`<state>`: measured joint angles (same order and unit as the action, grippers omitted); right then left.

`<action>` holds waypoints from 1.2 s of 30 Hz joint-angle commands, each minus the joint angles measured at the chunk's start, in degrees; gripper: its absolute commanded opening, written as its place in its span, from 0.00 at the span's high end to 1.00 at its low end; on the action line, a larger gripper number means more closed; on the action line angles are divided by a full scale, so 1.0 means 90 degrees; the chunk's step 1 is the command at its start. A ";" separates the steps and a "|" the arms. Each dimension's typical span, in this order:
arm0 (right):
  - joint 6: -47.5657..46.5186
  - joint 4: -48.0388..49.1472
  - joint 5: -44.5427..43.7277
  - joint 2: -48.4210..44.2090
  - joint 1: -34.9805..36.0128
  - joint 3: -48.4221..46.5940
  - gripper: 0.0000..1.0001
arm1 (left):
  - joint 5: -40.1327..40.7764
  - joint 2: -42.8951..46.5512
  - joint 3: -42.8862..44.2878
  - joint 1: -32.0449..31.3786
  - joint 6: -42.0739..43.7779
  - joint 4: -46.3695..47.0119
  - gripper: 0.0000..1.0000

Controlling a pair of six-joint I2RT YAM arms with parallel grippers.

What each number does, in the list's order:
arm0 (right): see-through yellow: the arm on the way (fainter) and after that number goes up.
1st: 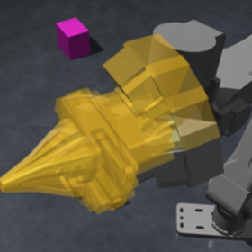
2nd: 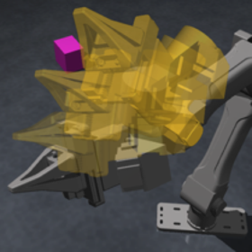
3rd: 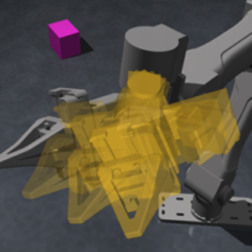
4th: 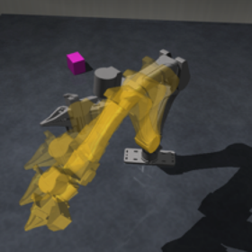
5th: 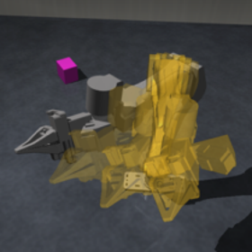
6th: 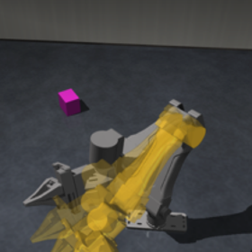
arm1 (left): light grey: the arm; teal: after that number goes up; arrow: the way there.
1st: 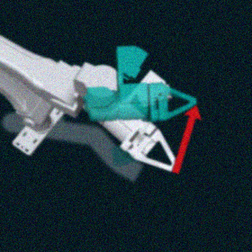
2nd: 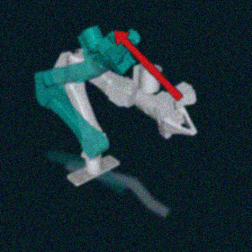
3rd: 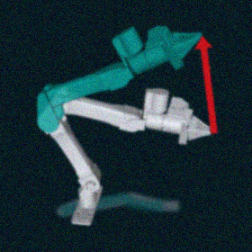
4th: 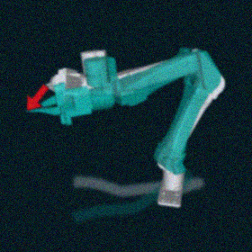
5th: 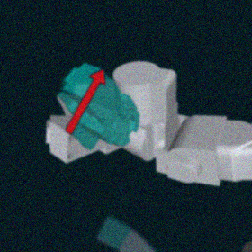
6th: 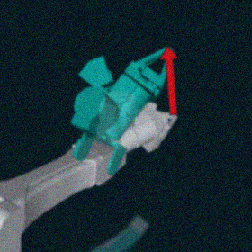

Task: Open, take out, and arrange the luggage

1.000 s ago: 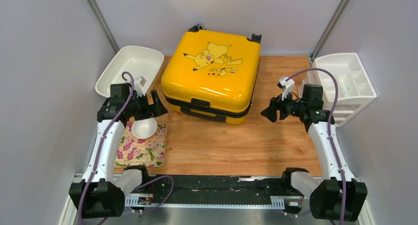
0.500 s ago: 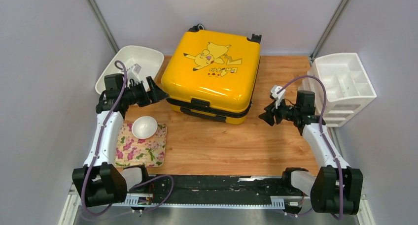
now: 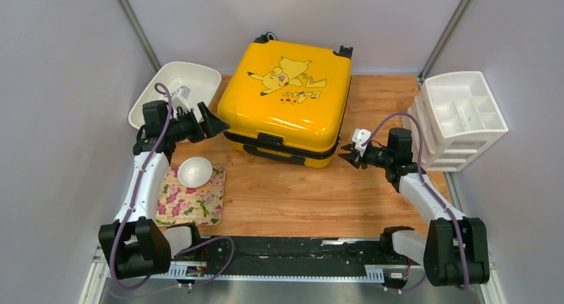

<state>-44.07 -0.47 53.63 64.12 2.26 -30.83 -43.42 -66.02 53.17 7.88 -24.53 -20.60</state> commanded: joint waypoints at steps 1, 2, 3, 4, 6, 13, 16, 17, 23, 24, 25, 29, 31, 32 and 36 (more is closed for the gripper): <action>-0.0191 0.1213 0.0057 0.0385 0.0246 -0.0061 0.68 | -0.0078 -0.0028 0.0020 0.0023 -0.0086 0.0355 0.02; -0.0171 0.1282 0.0028 0.0463 0.0266 -0.0090 0.69 | -0.0059 -0.0038 0.0030 0.0023 -0.0096 0.0355 0.01; -0.0142 0.1389 -0.0069 0.0618 0.0315 -0.0100 0.70 | -0.0059 -0.0047 0.0030 0.0023 -0.0096 0.0365 0.01; -0.0103 0.1545 -0.0108 0.0688 0.0325 -0.0110 0.70 | -0.0059 -0.0057 0.0040 0.0023 -0.0096 0.0365 0.02; -0.0006 0.1644 -0.0235 0.0815 0.0325 -0.0149 0.72 | -0.0029 -0.0077 0.0049 0.0023 -0.0096 0.0375 0.01; -0.0191 0.1586 -0.0392 0.1030 0.0325 -0.0236 0.74 | -0.0049 -0.0096 0.0001 0.0023 -0.0126 0.0472 0.02; -0.0297 0.1459 -0.0509 0.1118 0.0325 -0.0315 0.74 | -0.0029 -0.0126 0.0001 0.0013 -0.0155 0.0482 0.01; -0.0346 0.1410 -0.0606 0.1157 0.0315 -0.0324 0.73 | -0.0049 -0.0126 -0.0019 0.0033 -0.0174 0.0511 0.01; -0.0279 0.1546 -0.0792 0.1255 0.0305 -0.0363 0.68 | -0.0049 -0.0096 -0.0077 0.0023 -0.0175 0.0560 0.01; -0.0240 0.1575 -0.0792 0.1284 0.0305 -0.0383 0.66 | -0.0058 -0.0087 -0.0068 0.0023 -0.0174 0.0560 0.01; -0.0230 0.1576 -0.0812 0.1303 0.0315 -0.0402 0.66 | -0.0049 -0.0086 -0.0097 0.0023 -0.0174 0.0570 0.01; -0.0308 0.1595 -0.0734 0.1362 0.0305 -0.0510 0.64 | -0.0029 -0.0096 -0.0146 0.0023 -0.0204 0.0609 0.01; -0.0298 0.1586 -0.0714 0.1401 0.0305 -0.0568 0.64 | 0.0000 -0.0096 -0.0155 0.0023 -0.0194 0.0609 0.01; -0.0298 0.1576 -0.0666 0.1401 0.0315 -0.0598 0.64 | 0.0010 -0.0096 -0.0165 0.0013 -0.0184 0.0609 0.01; -0.0288 0.1556 -0.0441 0.1440 0.0305 -0.0754 0.64 | 0.0049 -0.0096 -0.0156 0.0023 -0.0165 0.0619 0.01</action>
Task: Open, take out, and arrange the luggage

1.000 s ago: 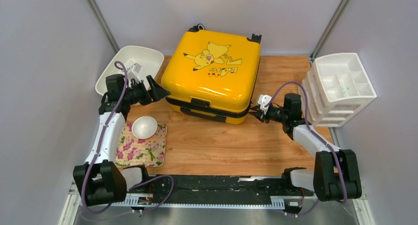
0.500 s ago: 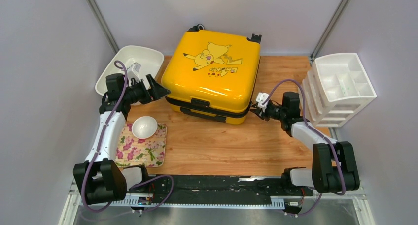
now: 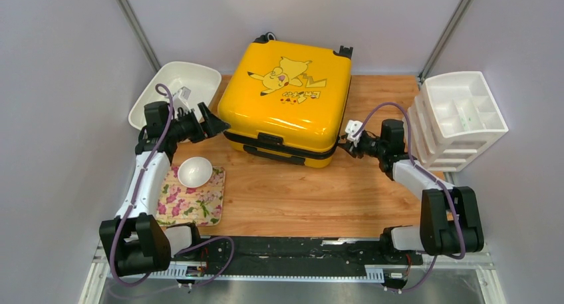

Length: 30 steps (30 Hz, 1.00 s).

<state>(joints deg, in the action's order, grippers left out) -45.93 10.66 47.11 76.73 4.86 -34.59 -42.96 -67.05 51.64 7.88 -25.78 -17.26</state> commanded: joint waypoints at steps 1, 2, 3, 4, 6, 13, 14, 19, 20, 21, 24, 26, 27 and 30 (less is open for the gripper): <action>-0.0101 0.0243 0.0341 0.0049 0.0016 -0.0375 0.64 | 0.0008 0.0018 -0.0005 0.0023 -0.0016 0.0247 0.01; -0.0121 0.0213 0.0448 0.0049 0.0026 -0.0395 0.64 | 0.0008 0.0018 -0.0005 0.0023 -0.0016 0.0267 0.01; -0.0140 0.0184 0.0507 0.0058 0.0026 -0.0443 0.63 | 0.0027 0.0008 0.0005 0.0013 -0.0007 0.0267 0.01; -0.0218 0.0077 0.0565 0.0068 0.0036 -0.0473 0.63 | 0.0018 0.0008 -0.0005 0.0023 -0.0007 0.0277 0.01; -0.0258 -0.0021 0.0634 0.0098 0.0036 -0.0522 0.67 | 0.0027 0.0008 0.0005 0.0023 -0.0007 0.0286 0.01; -0.0570 -0.0733 0.0771 -0.0097 0.0045 -0.0630 0.84 | 0.0037 0.0037 -0.0083 0.0023 0.0032 0.0306 0.01; -0.0773 -0.0851 0.0810 -0.0156 0.0036 -0.0600 0.85 | 0.0027 0.0057 -0.0102 0.0013 0.0042 0.0306 0.01; -0.1156 -0.1545 0.0878 -0.0517 0.0036 -0.0493 0.97 | 0.0047 0.0086 -0.0181 0.0023 0.0032 0.0325 0.01; -0.1166 -0.1574 0.0879 -0.0547 0.0036 -0.0444 0.99 | 0.0047 0.0106 -0.0190 0.0023 0.0023 0.0335 0.01; -0.1214 -0.1613 0.0879 -0.0586 0.0036 -0.0396 1.00 | 0.0047 0.0115 -0.0200 0.0023 0.0042 0.0326 0.01; -0.1196 -0.1799 0.0830 -0.0722 0.0036 -0.0298 1.00 | 0.0076 0.0135 -0.0220 0.0023 0.0081 0.0287 0.01; -0.0971 -0.1818 0.0762 -0.0849 0.0036 -0.0259 1.00 | 0.0105 0.0164 -0.0269 0.0033 0.0062 0.0267 0.01; -0.0893 -0.1857 0.0742 -0.0898 0.0045 -0.0210 1.00 | 0.0105 0.0184 -0.0336 0.0013 0.0042 0.0277 0.01; -0.0201 -0.1809 0.0576 -0.1190 0.0153 -0.0122 1.00 | 0.0037 0.0233 -0.0493 0.0013 -0.0045 0.0364 0.01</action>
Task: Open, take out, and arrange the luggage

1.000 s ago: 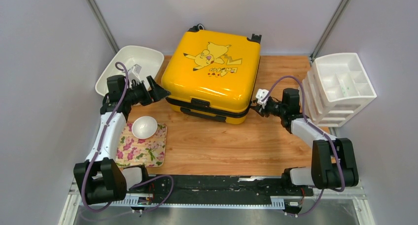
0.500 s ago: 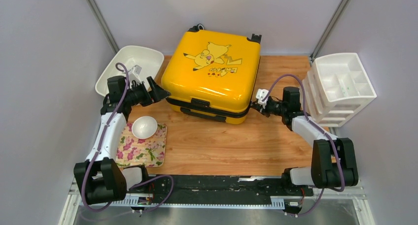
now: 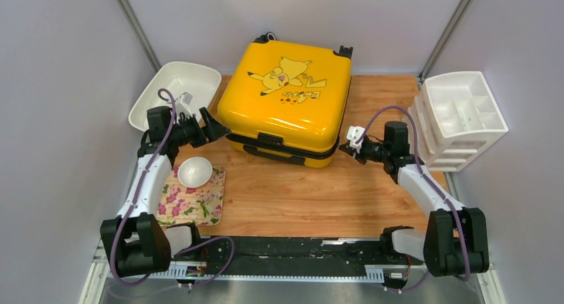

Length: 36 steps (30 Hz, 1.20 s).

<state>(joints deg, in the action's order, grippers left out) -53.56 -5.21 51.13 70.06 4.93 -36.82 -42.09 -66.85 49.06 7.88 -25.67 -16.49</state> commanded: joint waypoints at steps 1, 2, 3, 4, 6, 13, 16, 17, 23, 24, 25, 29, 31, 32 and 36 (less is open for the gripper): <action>0.0996 -0.0007 0.0052 -0.0518 0.0213 0.0223 1.00 | -0.0079 0.0240 -0.0245 0.0013 -0.0048 0.0338 0.01; 0.1193 0.0061 -0.0191 -0.0606 0.0378 0.0282 1.00 | -0.0080 0.0260 -0.0284 0.0023 -0.0048 0.0358 0.01; 0.1321 0.0187 -0.0280 -0.0771 0.0477 0.0350 1.00 | -0.0099 0.0260 -0.0353 0.0004 -0.0038 0.0396 0.01; 0.1438 0.0295 -0.0349 -0.0850 0.0555 0.0505 1.00 | -0.0090 0.0279 -0.0373 0.0013 -0.0009 0.0416 0.01; 0.1751 0.0529 -0.0729 -0.0968 0.0809 0.0643 1.00 | -0.0090 0.0289 -0.0402 0.0013 0.0030 0.0407 0.01; 0.2141 0.0724 -0.1228 -0.0715 0.0859 0.0595 1.00 | -0.0216 0.0396 -0.0450 0.0004 0.0293 0.0338 0.01; 0.2961 0.1261 -0.1647 -0.0724 0.0975 0.0663 1.00 | -0.0314 0.0562 -0.0587 -0.0016 0.0769 0.0300 0.02; 0.3176 0.1427 -0.1958 -0.0744 0.1053 0.0702 1.00 | -0.0314 0.0601 -0.0588 -0.0006 0.0946 0.0241 0.02; 0.3783 0.1878 -0.2215 -0.0598 0.1307 0.0771 1.00 | -0.0197 0.0611 -0.0383 -0.0016 0.1885 -0.0413 0.02; 0.3754 0.1868 -0.2253 -0.0491 0.1337 0.0732 0.99 | -0.0168 0.0611 -0.0373 -0.0006 0.1895 -0.0433 0.02; 0.3754 0.1878 -0.2254 -0.0461 0.1347 0.0683 0.98 | -0.0168 0.0631 -0.0373 -0.0006 0.1886 -0.0395 0.02; 0.3735 0.1888 -0.2157 -0.0324 0.1357 0.0576 0.88 | -0.0197 0.0631 -0.0441 -0.0016 0.1769 -0.0248 0.02; 0.3744 0.1888 -0.2195 -0.0324 0.1376 0.0575 0.87 | -0.0197 0.0641 -0.0480 -0.0016 0.1759 -0.0209 0.02; 0.3744 0.1868 -0.2234 -0.0333 0.1405 0.0595 0.82 | -0.0197 0.0650 -0.0500 -0.0016 0.1749 -0.0199 0.02; 0.3929 0.1946 -0.2556 -0.0363 0.1484 0.0624 0.91 | -0.0313 0.0709 -0.0626 -0.0016 0.2011 -0.0160 0.02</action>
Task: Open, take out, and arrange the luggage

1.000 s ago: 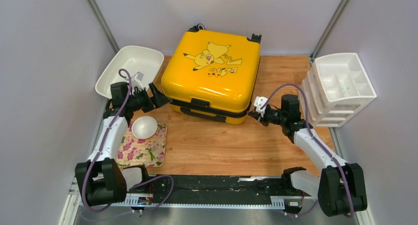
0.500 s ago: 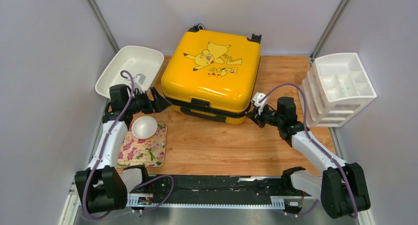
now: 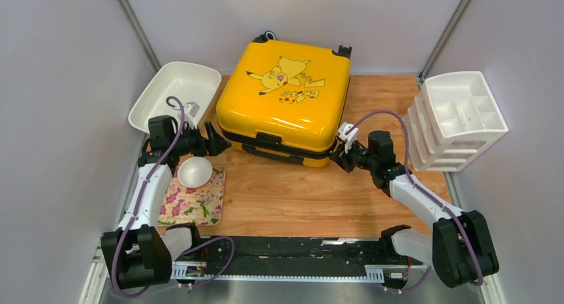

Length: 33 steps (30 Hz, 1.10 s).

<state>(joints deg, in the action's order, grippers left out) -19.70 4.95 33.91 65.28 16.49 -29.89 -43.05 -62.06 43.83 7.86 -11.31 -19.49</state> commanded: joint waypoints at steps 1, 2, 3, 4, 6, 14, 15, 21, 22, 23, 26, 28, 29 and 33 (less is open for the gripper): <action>0.0255 0.0836 -0.0720 0.0130 0.0199 -0.0155 0.99 | -0.0285 0.0196 -0.0056 -0.0014 0.0572 0.0134 0.02; 0.0352 0.0837 -0.0856 0.0091 0.0199 -0.0165 1.00 | -0.0614 0.0206 -0.0037 -0.0033 0.0825 0.0076 0.03; 0.0547 0.0759 -0.0916 0.0052 0.0199 -0.0214 1.00 | -0.0791 0.0216 -0.0036 -0.0053 0.1562 -0.0099 0.04; 0.0645 0.0720 -0.0965 -0.0045 0.0199 -0.0214 1.00 | -0.0909 0.0313 -0.0046 -0.0101 0.2043 -0.0236 0.05; 0.0899 0.0700 -0.1004 -0.0328 0.0199 -0.0146 1.00 | -0.1183 0.0460 -0.0124 -0.0383 0.4103 -0.0916 0.05; 0.1193 0.0300 -0.1082 -0.0759 0.0365 0.0020 1.00 | -0.0801 0.0471 -0.0526 -0.2064 0.9312 -0.2161 0.13; 0.1232 0.0280 -0.1082 -0.0739 0.0365 0.0011 1.00 | -0.0880 0.0199 -0.0447 -0.2229 0.9700 -0.2200 0.14; 0.1476 0.0016 -0.1482 -0.0661 0.0472 -0.0107 1.00 | -0.0813 -0.0691 -0.0027 -0.2884 1.0202 -0.1676 0.24; 0.1505 -0.0003 -0.1570 -0.0651 0.0472 -0.0107 1.00 | -0.0784 -0.0721 -0.0056 -0.3010 1.0202 -0.1509 0.26; 0.1535 -0.0052 -0.1580 -0.0651 0.0472 -0.0116 1.00 | -0.0696 -0.0750 -0.0133 -0.3079 1.0183 -0.1323 0.27; 0.1691 -0.0217 -0.1609 -0.0651 0.0472 -0.0146 1.00 | -0.0404 -0.0712 -0.0416 -0.3314 1.0154 -0.0513 0.31; 0.1857 -0.0306 -0.1649 -0.0612 0.0482 -0.0224 1.00 | -0.0267 -0.0682 -0.0534 -0.3402 1.0036 0.0142 0.34; 0.1906 -0.0345 -0.1668 -0.0583 0.0472 -0.0243 1.00 | -0.0101 -0.0702 -0.0564 -0.3470 1.0036 0.0250 0.34; 0.2121 -0.0199 -0.1707 -0.0632 0.0482 -0.0166 1.00 | 0.0163 -0.0955 -0.0564 -0.3510 0.9860 0.0826 0.37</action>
<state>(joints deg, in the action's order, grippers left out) -3.68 1.96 20.73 60.49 20.78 -29.45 -43.35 -69.08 38.92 -23.14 76.42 -20.93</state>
